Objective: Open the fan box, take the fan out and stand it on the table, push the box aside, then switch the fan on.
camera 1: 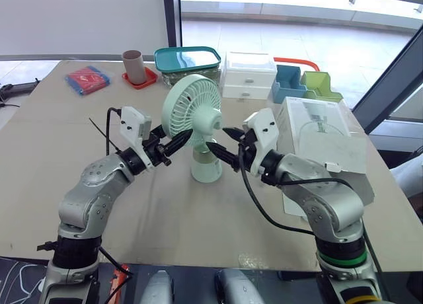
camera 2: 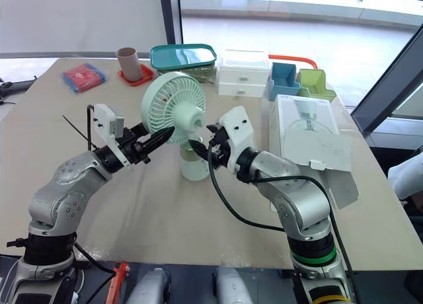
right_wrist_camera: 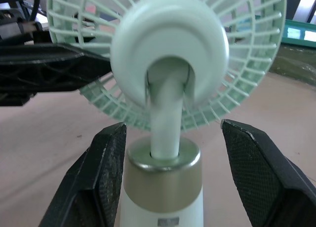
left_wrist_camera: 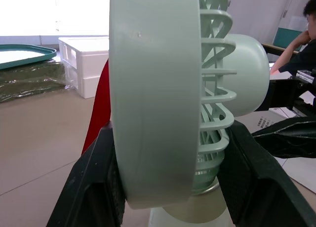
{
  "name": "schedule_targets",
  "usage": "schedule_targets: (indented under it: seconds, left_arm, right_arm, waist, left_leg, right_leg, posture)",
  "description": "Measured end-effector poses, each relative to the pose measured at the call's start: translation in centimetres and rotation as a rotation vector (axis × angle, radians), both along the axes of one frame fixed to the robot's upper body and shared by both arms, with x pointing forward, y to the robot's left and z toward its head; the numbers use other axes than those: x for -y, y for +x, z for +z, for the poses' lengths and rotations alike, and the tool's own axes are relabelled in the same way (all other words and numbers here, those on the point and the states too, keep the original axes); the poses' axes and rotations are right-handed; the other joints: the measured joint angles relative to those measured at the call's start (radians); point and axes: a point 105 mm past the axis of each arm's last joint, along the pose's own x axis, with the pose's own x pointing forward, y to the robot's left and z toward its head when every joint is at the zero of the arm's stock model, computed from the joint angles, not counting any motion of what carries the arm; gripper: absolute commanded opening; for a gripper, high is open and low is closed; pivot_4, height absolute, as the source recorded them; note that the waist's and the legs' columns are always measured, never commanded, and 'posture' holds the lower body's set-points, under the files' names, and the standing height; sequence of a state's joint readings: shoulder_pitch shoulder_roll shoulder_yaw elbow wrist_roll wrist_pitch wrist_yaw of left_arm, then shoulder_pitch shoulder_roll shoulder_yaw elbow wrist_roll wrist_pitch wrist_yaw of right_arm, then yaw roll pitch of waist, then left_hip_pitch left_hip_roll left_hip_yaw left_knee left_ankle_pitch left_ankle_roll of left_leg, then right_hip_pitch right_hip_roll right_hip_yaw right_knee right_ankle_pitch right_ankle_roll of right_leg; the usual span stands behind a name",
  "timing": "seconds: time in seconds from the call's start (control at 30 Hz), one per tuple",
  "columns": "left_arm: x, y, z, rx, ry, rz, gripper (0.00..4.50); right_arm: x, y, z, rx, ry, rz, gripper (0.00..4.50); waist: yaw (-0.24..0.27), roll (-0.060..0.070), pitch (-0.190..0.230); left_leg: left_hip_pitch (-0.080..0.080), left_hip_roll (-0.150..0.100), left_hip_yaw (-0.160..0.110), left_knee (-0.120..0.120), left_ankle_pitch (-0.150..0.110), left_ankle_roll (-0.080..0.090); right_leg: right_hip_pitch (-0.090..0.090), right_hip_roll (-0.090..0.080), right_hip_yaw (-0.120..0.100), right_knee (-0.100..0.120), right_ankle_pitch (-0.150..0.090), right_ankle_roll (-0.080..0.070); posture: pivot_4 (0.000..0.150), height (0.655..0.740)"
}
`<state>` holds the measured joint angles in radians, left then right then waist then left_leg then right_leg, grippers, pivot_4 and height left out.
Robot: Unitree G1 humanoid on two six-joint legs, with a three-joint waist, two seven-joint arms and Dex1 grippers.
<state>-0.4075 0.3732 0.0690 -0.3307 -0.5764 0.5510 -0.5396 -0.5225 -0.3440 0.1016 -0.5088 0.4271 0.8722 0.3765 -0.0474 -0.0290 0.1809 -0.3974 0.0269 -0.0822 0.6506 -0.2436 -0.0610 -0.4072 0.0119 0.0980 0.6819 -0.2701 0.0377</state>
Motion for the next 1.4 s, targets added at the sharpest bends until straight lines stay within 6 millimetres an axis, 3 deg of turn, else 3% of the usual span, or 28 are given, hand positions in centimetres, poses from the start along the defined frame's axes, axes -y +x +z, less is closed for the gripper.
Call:
schedule_targets:
  seconds: [0.5, 0.7, 0.8, 1.4]
  left_arm:
    - [0.3, 0.1, -0.1, -0.003, -0.013, 0.002, 1.97]
    - [0.5, 0.0, -0.1, -0.006, -0.016, -0.004, 1.97]
    - [0.6, 0.0, -0.1, -0.006, -0.017, -0.004, 1.97]
    - [0.5, 0.2, -0.1, -0.010, -0.025, 0.013, 1.97]
  right_arm:
    - [-0.7, 1.0, -1.6, -0.076, 0.003, -0.012, 3.11]
    - [-1.0, 1.5, -1.3, -0.071, 0.014, -0.024, 3.11]
    - [-1.1, 1.6, -1.2, -0.071, 0.017, -0.022, 2.23]
    - [-1.2, 2.0, -1.8, -0.093, 0.017, -0.034, 2.23]
  waist:
    - [0.000, 0.000, 0.000]
    - [0.000, 0.000, 0.000]
    - [0.000, 0.000, 0.000]
    - [0.000, 0.000, 0.000]
  left_leg:
    - [0.000, 0.000, 0.000, 0.000, 0.000, 0.000]
    - [0.000, 0.000, 0.000, 0.000, 0.000, 0.000]
    - [0.000, 0.000, 0.000, 0.000, 0.000, 0.000]
    - [0.000, 0.000, 0.000, 0.000, 0.000, 0.000]
  right_leg:
    - [0.000, 0.000, 0.000, 0.000, 0.000, 0.000]
    - [0.000, 0.000, 0.000, 0.000, 0.000, 0.000]
    - [0.000, 0.000, 0.000, 0.000, 0.000, 0.000]
    - [0.000, 0.000, 0.000, 0.000, 0.000, 0.000]
  posture:
    - [0.150, 0.7400]
    - [0.150, 0.7400]
    - [0.150, 0.7400]
    - [0.150, 0.7400]
